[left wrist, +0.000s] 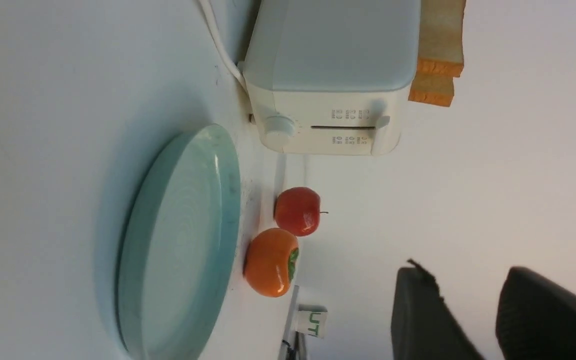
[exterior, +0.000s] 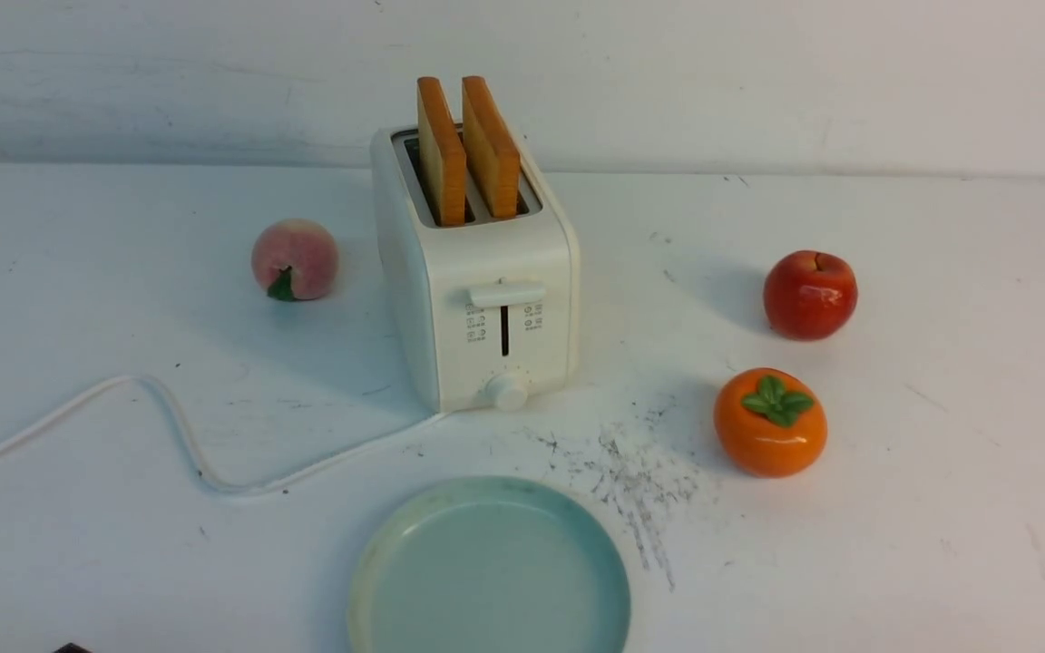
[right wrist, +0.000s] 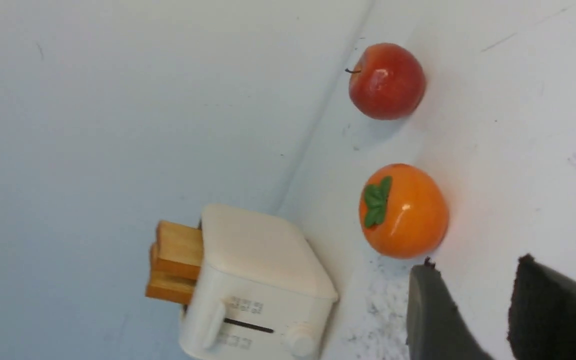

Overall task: Take toasted bread from bread machine on white table place on plate.
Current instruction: 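Grasp the toast slice in the toaster and pull it up out of the slot with the right gripper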

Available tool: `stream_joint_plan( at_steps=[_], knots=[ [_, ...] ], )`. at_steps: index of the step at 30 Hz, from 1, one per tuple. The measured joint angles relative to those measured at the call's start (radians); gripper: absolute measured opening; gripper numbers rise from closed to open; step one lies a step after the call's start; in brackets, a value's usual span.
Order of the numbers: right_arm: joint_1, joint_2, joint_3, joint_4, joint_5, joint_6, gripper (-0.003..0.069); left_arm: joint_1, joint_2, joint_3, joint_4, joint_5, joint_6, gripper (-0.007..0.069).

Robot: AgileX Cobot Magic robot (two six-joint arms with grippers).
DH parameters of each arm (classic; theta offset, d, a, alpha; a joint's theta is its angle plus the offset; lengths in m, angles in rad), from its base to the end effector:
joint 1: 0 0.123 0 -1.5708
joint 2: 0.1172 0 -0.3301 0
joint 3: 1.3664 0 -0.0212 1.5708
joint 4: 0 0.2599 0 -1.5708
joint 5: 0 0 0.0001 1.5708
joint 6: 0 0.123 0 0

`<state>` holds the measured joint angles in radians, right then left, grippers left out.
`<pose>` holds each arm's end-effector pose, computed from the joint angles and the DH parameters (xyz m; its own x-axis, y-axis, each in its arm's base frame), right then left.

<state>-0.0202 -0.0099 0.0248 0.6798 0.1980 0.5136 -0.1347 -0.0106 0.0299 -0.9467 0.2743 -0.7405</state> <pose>0.0514 0.0142 0.1881 -0.1266 0.9217 -0.3667 0.0373 0.3739 0.9267 0.0450 -0.0335 0.1855 -0.3369 -0.9340 0.1184 -0.1277 -0.0792 -0.9886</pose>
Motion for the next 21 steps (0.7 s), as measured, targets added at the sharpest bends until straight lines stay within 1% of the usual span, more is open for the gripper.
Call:
stream_joint_plan(
  at_steps=[2,4,6,8,9,10,11,13,14,15,18,19,20,21],
  knots=[
    [0.0,0.0,-0.016,0.018,-0.03,-0.035,0.0216,0.0,0.0,-0.023,-0.033,-0.002,0.037,0.0187],
    [0.0,0.0,-0.081,0.003,-0.082,-0.155,0.0165,0.0,0.0,-0.079,-0.058,-0.016,0.111,0.014],
    [0.0,0.022,-0.179,-0.021,-0.118,-0.293,0.0096,0.0,0.0,-0.156,-0.071,-0.036,0.22,0.0079],
    [0.0,0.093,-0.305,-0.037,-0.121,-0.448,0.0016,0.0,0.002,-0.246,-0.077,-0.056,0.337,0.0005],
    [0.0,0.145,-0.355,-0.039,-0.107,-0.502,-0.0001,0.0,0.01,-0.28,-0.079,-0.06,0.384,-0.0014],
    [0.0,0.204,-0.418,-0.041,-0.076,-0.566,-0.001,0.0,0.028,-0.319,-0.082,-0.061,0.44,-0.0014],
    [0.0,0.284,-0.503,-0.043,0.0,-0.642,-0.001,0.0,0.069,-0.364,-0.083,-0.057,0.498,-0.0014],
    [0.0,0.444,-0.629,-0.058,0.157,-0.72,-0.0005,0.0,0.145,-0.41,-0.085,-0.032,0.581,-0.0014],
    [0.0,0.504,-0.661,-0.065,0.231,-0.732,-0.0003,0.0,0.18,-0.419,-0.085,-0.013,0.601,-0.0014],
    [0.0,0.58,-0.722,-0.079,0.347,-0.739,-0.0003,0.0,0.235,-0.429,-0.085,0.024,0.62,-0.0014],
    [0.0,0.782,-0.839,-0.114,0.588,-0.739,-0.0003,0.0,0.365,-0.433,-0.085,0.124,0.642,-0.0014],
    [0.0,0.812,-0.847,-0.118,0.604,-0.739,-0.0003,0.0,0.376,-0.433,-0.085,0.132,0.642,-0.0014],
    [0.0,0.92,-0.899,-0.139,0.701,-0.748,-0.0003,0.0,0.452,-0.433,-0.085,0.189,0.646,-0.0014],
    [0.0,0.98,-0.933,-0.147,0.754,-0.767,-0.0003,0.0,0.496,-0.433,-0.084,0.22,0.649,-0.0014]
  ],
)
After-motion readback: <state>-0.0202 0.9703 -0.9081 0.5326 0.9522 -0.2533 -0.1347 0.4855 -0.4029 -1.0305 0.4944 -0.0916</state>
